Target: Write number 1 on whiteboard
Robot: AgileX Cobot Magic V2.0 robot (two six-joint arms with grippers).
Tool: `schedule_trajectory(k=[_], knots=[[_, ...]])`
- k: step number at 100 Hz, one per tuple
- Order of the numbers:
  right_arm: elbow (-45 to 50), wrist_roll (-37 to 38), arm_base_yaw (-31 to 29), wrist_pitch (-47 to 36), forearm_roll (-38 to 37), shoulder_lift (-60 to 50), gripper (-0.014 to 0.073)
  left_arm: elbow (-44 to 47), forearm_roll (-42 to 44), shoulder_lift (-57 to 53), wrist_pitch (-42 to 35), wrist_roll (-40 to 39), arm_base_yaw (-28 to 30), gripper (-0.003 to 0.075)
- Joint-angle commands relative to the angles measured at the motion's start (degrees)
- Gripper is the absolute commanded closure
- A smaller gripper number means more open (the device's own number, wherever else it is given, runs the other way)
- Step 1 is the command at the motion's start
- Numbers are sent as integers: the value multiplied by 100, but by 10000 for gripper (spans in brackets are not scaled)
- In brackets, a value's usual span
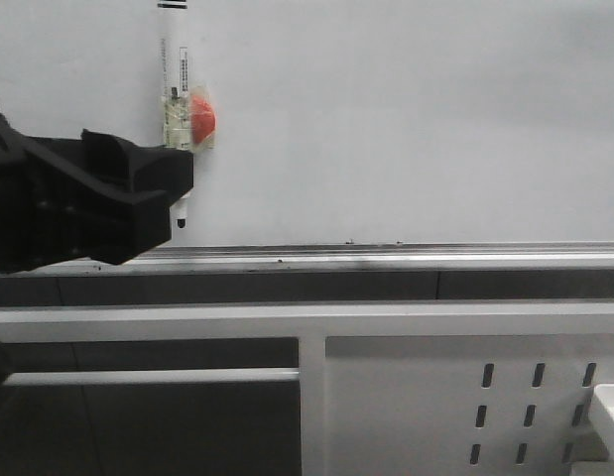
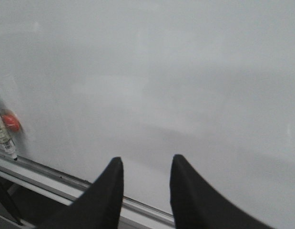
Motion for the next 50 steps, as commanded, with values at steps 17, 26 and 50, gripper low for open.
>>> schedule_trajectory(k=[17,26,50], knots=[[-169,-61,12,-542,-15,-12,382,-203,99,248,-884,-660,-46,248],[-169,-61,12,-542,-15,-12,382,-333,122,344,-932,-660,-46,248],[-169,-61,12,-542,-15,-12,382,-607,166,571,-1084,-650,-46,248]])
